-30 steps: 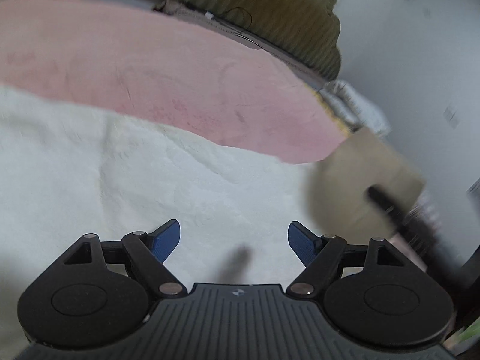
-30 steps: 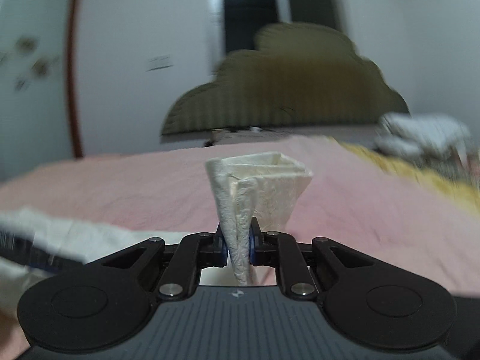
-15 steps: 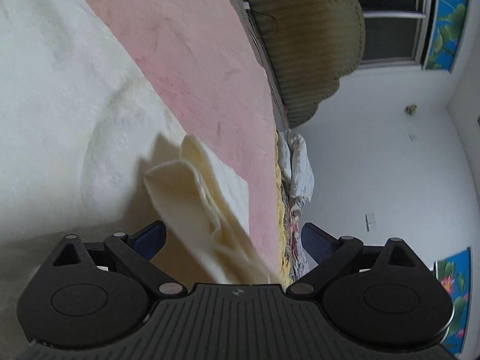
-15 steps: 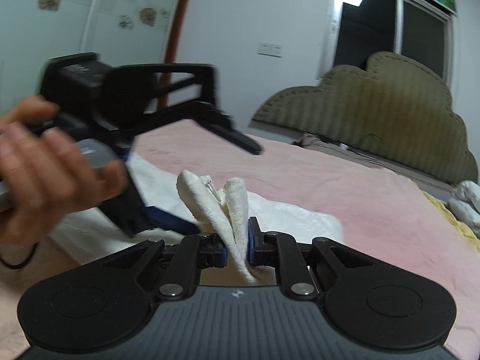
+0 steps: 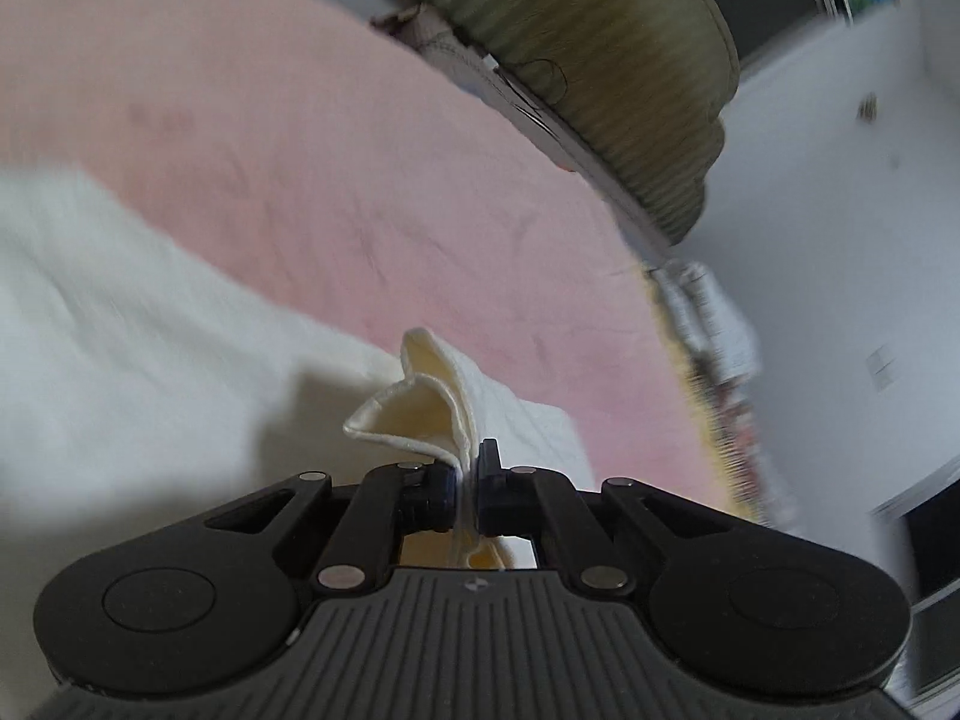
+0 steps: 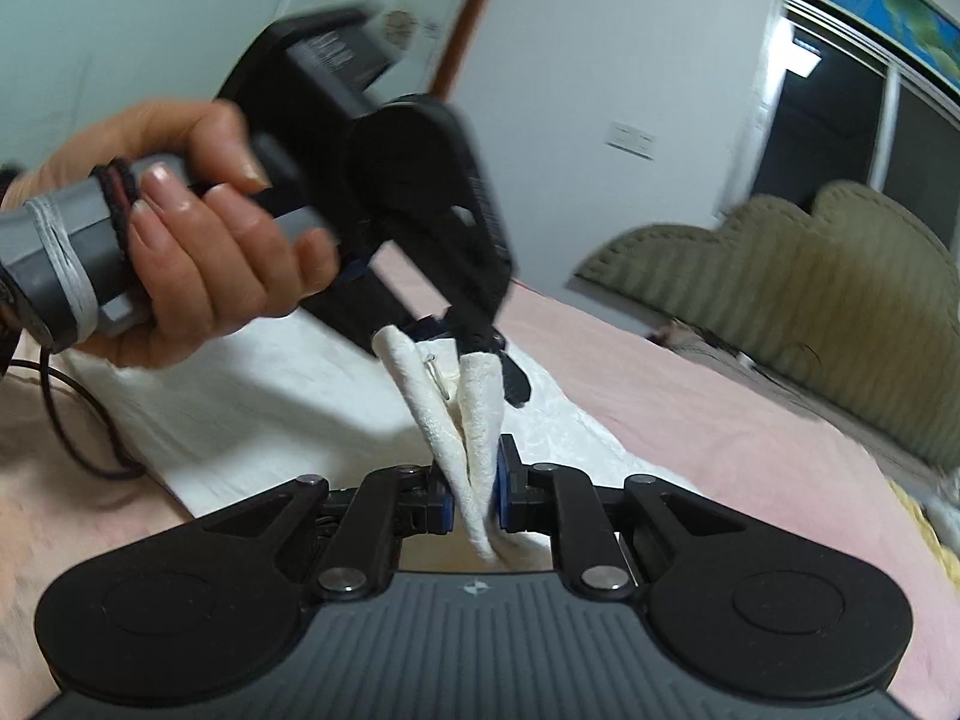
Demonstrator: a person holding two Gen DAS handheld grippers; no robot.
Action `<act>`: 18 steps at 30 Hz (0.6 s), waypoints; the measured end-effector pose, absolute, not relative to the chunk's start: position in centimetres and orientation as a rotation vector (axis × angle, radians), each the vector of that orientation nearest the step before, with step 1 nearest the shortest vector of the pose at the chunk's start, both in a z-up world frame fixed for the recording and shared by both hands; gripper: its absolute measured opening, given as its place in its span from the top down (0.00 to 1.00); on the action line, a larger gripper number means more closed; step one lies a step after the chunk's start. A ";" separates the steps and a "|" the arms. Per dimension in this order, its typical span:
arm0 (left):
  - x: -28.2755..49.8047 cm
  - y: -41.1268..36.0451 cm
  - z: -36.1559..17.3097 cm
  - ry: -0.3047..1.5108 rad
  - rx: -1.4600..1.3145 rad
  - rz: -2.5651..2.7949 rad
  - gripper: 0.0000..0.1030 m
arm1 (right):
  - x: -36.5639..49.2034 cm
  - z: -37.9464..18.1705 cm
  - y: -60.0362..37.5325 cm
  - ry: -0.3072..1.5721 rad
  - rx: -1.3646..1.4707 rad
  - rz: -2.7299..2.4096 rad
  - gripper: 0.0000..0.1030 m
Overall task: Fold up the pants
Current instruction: 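Grasp the trouser edge with the left gripper while the right gripper holds the corner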
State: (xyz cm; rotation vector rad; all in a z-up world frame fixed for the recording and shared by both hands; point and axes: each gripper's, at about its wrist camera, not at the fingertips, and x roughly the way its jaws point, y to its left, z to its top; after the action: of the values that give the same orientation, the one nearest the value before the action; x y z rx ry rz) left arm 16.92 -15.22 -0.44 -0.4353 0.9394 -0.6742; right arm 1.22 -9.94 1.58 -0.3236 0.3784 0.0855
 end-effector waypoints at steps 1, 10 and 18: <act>16.5 -15.1 0.1 0.908 -0.354 -0.643 0.95 | 1.8 1.5 -9.3 0.381 -0.328 0.104 0.88; 15.2 -12.4 -1.7 0.769 -0.065 -0.464 0.88 | 5.5 -1.0 -3.6 0.447 -0.403 0.220 0.88; 13.0 -8.6 -2.4 0.678 0.089 -0.238 0.42 | 4.4 -0.5 -2.8 0.525 -0.448 0.268 0.83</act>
State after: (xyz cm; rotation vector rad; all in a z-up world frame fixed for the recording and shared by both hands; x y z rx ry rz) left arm 13.00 -8.57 -2.41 0.0895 0.6785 -0.2384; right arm 4.35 -2.77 -0.55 -0.4477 0.5247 0.2680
